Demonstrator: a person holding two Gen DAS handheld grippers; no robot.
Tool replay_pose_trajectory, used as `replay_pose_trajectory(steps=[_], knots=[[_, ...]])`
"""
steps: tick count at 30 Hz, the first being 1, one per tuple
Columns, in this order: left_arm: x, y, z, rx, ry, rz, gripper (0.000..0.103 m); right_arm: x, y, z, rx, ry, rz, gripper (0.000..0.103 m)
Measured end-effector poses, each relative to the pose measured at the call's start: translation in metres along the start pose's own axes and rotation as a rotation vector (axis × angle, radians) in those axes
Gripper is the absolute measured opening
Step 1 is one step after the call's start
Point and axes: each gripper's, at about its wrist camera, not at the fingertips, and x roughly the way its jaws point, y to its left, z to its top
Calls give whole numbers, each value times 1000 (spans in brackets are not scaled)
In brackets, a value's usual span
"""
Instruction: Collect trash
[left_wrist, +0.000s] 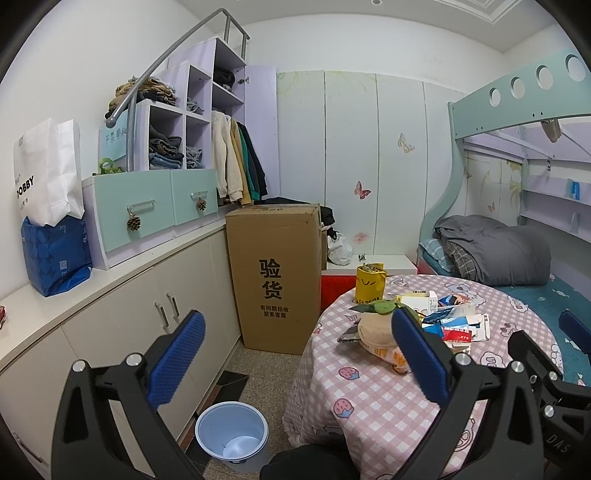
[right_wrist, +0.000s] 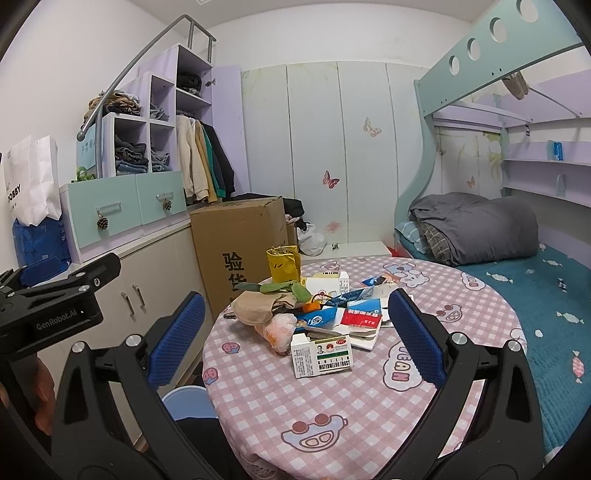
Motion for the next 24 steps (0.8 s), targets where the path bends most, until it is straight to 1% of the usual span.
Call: replay_pose_trajectory(steps=[8,17,24], knots=[[4,-2,-5,10,13,-1,99,3,0,0,12,9,2,97],[11,-5,-3,22,41,6,99,14,-12,2,60,67,27,97],[28,-11,-6,32,88,1,99,25,-27,-2,100,97,22,97]])
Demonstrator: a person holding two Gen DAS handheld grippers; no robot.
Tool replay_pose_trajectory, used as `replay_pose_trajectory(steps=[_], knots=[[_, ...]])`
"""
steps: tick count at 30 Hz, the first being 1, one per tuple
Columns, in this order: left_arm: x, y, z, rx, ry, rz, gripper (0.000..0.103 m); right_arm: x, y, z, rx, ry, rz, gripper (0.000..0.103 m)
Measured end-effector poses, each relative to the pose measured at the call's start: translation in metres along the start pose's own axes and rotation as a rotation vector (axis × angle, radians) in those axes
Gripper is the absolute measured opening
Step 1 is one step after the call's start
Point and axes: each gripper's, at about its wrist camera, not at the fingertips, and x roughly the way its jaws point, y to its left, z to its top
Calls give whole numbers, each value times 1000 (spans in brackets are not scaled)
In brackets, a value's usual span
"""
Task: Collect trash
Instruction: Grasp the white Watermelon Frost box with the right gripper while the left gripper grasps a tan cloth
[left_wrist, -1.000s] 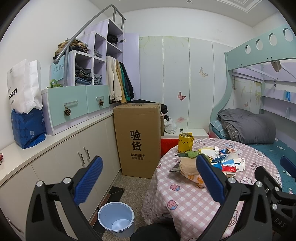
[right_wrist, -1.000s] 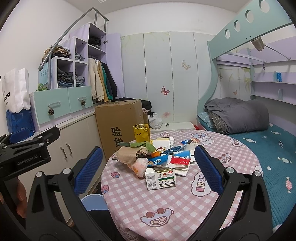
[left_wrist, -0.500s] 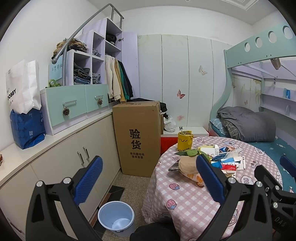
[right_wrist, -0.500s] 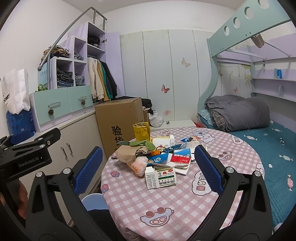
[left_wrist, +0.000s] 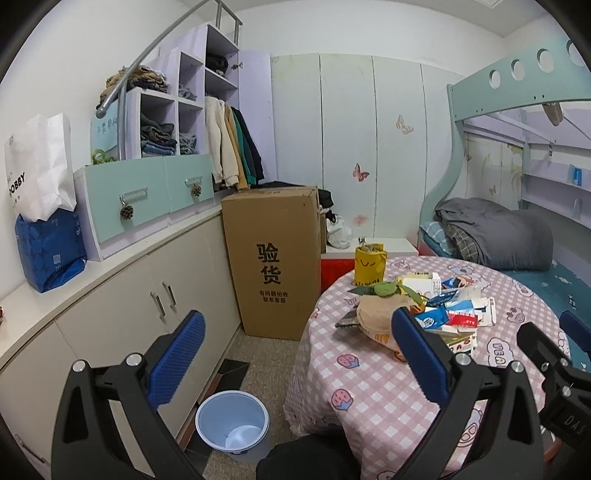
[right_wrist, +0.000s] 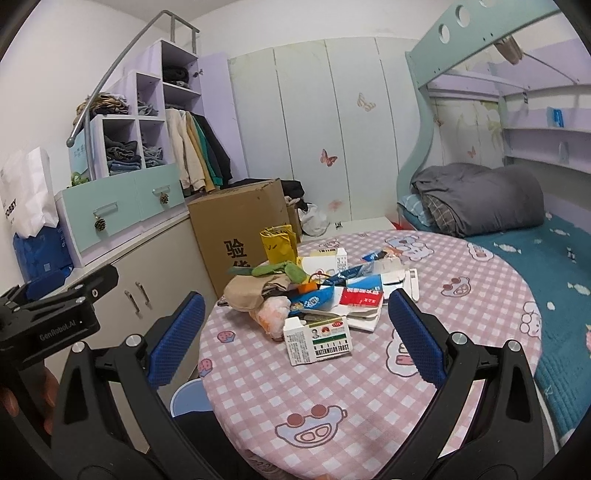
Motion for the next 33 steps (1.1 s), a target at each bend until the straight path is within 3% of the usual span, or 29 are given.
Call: replay_pose_trajectory(steps=[7,19,23,25,26,33], knots=[[35,-17,-8,21,90,-50,99,39,-20,-6,17,115,-47,97],[101,-20,-23,33,215,-3,99,145,-15,-28,-104,408,-48,97],[119,-26,-22,29,252,-43,99,169,-21,-30,-110,471,-49,97],[130,-34,-21,26,266,-83,99,174,-25,-30,-102,479,-26,88],[134,-38,-21,30,275,-94,99,175,-28,-30,-91,484,-13,72],[163,-74,-11,74,292,-186,99,159,-54,-30,-29,454,-12,72]])
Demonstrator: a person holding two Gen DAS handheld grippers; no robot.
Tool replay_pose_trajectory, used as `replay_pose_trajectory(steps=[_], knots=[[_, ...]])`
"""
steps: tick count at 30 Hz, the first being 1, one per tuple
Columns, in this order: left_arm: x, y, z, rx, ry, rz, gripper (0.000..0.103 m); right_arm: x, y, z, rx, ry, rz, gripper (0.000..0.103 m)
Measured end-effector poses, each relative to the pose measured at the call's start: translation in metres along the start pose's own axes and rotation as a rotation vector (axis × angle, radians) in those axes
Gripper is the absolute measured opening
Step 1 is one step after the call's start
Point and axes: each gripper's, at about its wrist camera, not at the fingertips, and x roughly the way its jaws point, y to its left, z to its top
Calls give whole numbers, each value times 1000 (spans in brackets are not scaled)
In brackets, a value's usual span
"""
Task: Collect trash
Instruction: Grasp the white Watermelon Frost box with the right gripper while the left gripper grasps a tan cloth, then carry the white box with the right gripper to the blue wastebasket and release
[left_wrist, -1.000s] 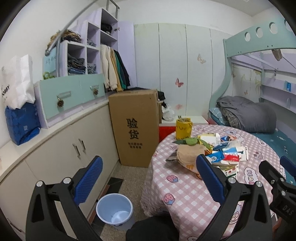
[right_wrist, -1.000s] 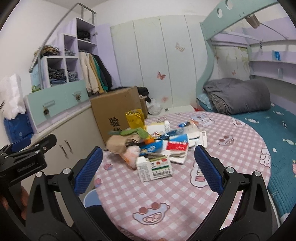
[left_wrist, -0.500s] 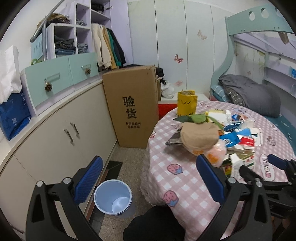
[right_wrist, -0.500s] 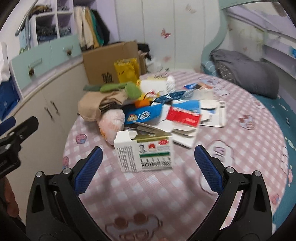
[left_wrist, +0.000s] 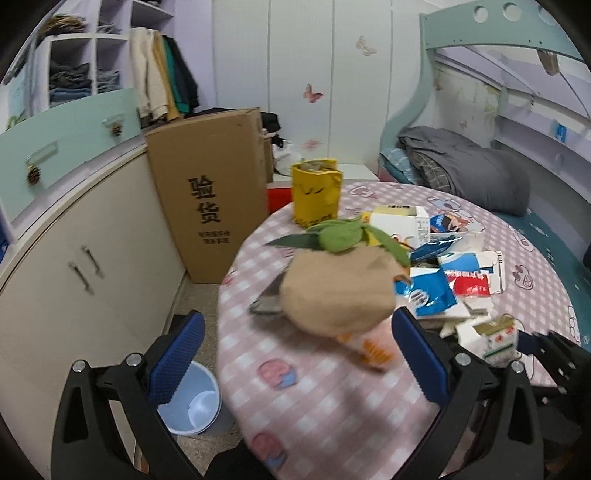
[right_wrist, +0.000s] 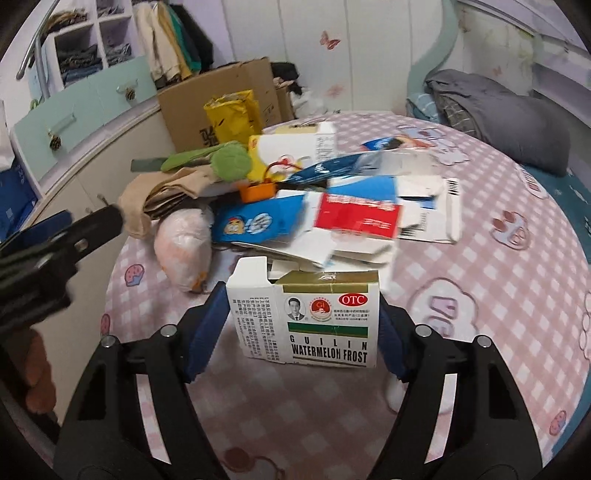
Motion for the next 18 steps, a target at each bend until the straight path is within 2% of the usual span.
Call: replay_pose_trajectory(steps=[3,4,8,9,11,12,13,16,18], knots=[[8,-9,8,21,-4,-26,98,-14,-8,-1,34,-45,0,72],[9,-11,10,27,-6,-36,94,-18,-9,-1,42,-57,2,72],[19,-24,15,87,30,-78,62,-24,-12,6,53,-90,7,72],[22,-26,15,96,42,-88,57,-25,-13,8,54,-95,10,72],[25,-27,15,96,59,-105,35,-26,-13,10,53,-104,9,72],[25,-26,15,93,64,-125,30,-28,-13,11,54,-108,12,72],[21,-26,15,87,59,-138,21,-29,-13,12,55,-112,13,72],[13,-26,16,87,44,-152,9,-34,-10,9,57,-125,13,72],[5,-25,17,82,21,-157,6,-38,-10,10,58,-132,12,72]])
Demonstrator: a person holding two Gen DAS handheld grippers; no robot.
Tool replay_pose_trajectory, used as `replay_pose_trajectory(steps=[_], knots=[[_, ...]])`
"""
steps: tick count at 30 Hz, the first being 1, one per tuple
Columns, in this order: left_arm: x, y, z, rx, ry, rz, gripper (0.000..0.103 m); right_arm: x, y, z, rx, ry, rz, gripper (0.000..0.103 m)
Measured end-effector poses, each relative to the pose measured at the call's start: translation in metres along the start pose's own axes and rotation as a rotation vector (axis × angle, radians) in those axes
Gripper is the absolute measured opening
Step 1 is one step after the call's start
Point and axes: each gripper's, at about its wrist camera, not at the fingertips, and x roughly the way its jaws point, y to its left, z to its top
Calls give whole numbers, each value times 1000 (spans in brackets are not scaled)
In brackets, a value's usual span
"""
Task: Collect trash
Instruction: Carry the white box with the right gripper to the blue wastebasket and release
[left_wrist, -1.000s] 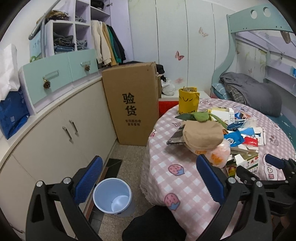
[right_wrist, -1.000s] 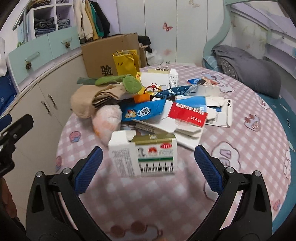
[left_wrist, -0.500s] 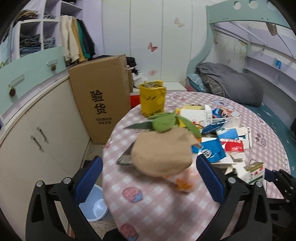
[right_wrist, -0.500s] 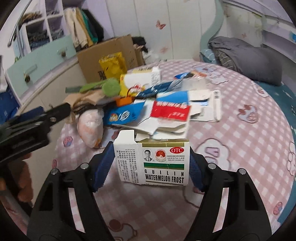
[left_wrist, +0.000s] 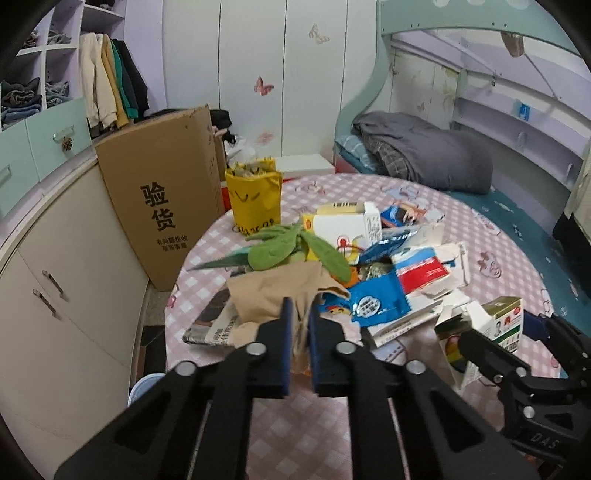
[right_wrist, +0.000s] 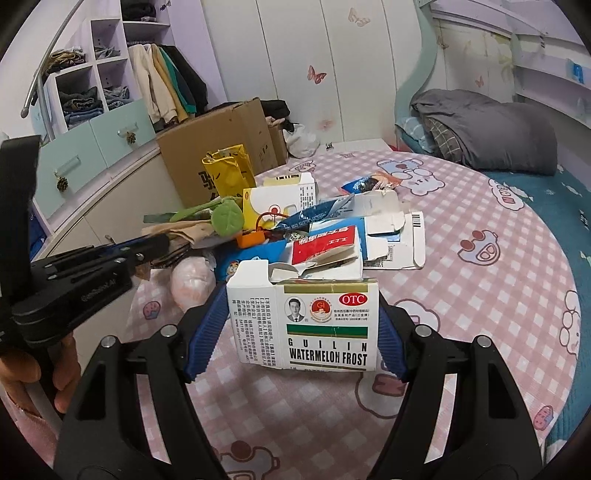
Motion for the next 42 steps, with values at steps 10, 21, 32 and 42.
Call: replay_pose_trajectory(steps=[10,21,32,42], knots=[[-51,9,15,-51,-136,-45,4,-22,8,9,-2,-54,-8,72],[-136,101,-6,-266,-305,15,4,-26,95,35,-108,-92,207,72],[-81,270,-89,-514,-55,320,5,104,279,-9,-300,165,459,72],[-6,393,-162,-706,131,432,5,246,372,-55,-322,333,422,89]])
